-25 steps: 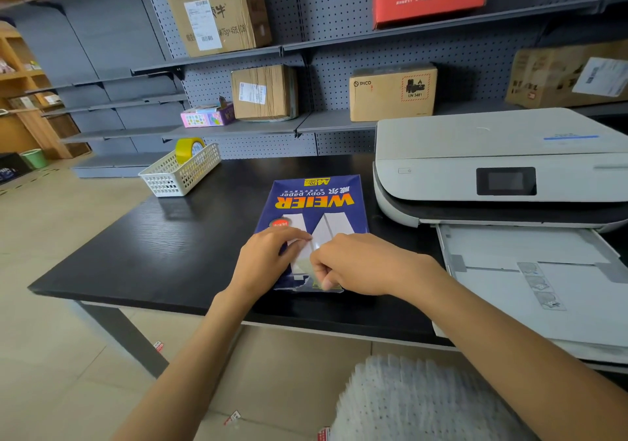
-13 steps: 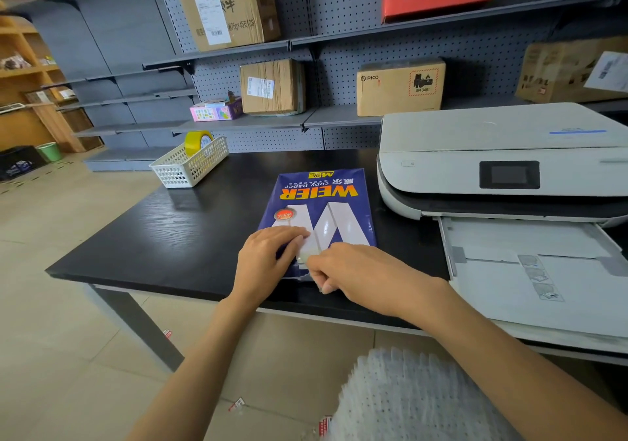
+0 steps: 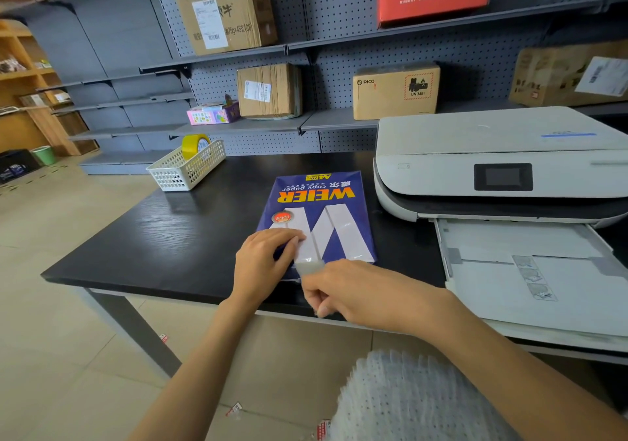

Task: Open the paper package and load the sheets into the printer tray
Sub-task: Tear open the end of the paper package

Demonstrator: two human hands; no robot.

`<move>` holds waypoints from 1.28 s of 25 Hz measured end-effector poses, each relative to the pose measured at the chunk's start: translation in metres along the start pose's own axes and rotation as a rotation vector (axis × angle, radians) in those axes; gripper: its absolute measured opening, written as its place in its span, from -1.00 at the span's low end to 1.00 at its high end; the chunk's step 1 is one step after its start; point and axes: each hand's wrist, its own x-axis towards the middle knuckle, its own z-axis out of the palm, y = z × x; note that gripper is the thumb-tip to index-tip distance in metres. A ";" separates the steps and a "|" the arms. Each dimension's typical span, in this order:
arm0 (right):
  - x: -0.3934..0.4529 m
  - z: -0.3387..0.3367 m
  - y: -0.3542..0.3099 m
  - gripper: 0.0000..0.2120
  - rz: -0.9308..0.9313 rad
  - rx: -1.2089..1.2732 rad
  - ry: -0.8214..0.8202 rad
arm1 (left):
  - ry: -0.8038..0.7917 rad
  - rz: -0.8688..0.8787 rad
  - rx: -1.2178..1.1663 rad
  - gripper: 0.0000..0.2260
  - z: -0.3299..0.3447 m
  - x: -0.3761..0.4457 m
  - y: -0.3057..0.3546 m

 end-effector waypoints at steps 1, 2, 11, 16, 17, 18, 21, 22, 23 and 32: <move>-0.002 0.001 -0.003 -0.83 -0.016 0.007 -0.013 | -0.002 0.005 -0.004 -0.72 0.000 0.000 -0.001; -0.003 0.002 -0.005 -0.85 -0.032 0.013 -0.019 | -0.006 0.012 -0.012 -0.73 0.001 0.000 -0.001; -0.009 0.012 -0.011 -0.89 -0.082 0.072 -0.107 | -0.013 0.071 -0.008 -0.72 -0.001 -0.010 0.001; -0.009 0.019 -0.015 -0.94 -0.097 0.084 -0.127 | -0.024 0.074 -0.010 -0.76 -0.004 -0.013 0.003; -0.010 0.021 -0.016 -0.95 -0.101 0.088 -0.137 | -0.022 0.076 -0.013 -0.78 -0.005 -0.015 0.005; -0.010 0.023 -0.017 -0.96 -0.106 0.092 -0.147 | -0.018 0.076 -0.023 -0.81 -0.006 -0.017 0.006; -0.011 0.033 -0.022 -0.98 -0.125 0.090 -0.167 | -0.004 0.084 -0.065 -0.87 -0.006 -0.030 0.010; -0.011 0.037 -0.023 -0.98 -0.123 0.085 -0.176 | -0.001 0.087 -0.078 -0.88 -0.007 -0.035 0.012; -0.011 0.041 -0.022 -0.98 -0.112 0.089 -0.182 | 0.000 0.089 -0.089 -0.88 -0.007 -0.039 0.012; -0.018 0.067 -0.026 -0.92 -0.118 0.133 -0.175 | 0.034 0.059 -0.030 -0.66 -0.008 -0.061 0.011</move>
